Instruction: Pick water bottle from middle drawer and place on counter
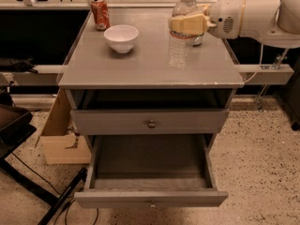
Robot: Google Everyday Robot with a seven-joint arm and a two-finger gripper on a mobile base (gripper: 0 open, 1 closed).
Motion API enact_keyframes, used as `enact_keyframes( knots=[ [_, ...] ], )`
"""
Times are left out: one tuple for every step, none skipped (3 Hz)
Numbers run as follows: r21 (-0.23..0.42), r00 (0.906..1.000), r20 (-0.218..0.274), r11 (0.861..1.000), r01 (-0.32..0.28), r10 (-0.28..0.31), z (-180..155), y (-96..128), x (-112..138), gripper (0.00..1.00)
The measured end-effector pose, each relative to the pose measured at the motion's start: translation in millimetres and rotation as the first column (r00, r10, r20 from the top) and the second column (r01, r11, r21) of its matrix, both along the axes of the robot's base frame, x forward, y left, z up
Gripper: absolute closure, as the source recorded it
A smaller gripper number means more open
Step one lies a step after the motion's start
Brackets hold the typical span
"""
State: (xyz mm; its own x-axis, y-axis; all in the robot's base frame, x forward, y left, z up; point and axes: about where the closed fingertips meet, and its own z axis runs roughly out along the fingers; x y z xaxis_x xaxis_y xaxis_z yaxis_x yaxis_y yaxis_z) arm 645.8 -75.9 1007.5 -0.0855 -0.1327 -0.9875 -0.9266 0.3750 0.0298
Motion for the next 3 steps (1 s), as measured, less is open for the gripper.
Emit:
enact_keyframes(
  knots=[
    [0.071, 0.9968, -0.018, 0.994, 0.079, -0.078, -9, -26, 41, 1.0],
    [0.067, 0.9928, 0.002, 0.991, 0.119, -0.12, -39, -57, 70, 1.0],
    [0.028, 0.9906, 0.017, 0.99, 0.135, -0.135, -57, -73, 78, 1.0]
  ],
)
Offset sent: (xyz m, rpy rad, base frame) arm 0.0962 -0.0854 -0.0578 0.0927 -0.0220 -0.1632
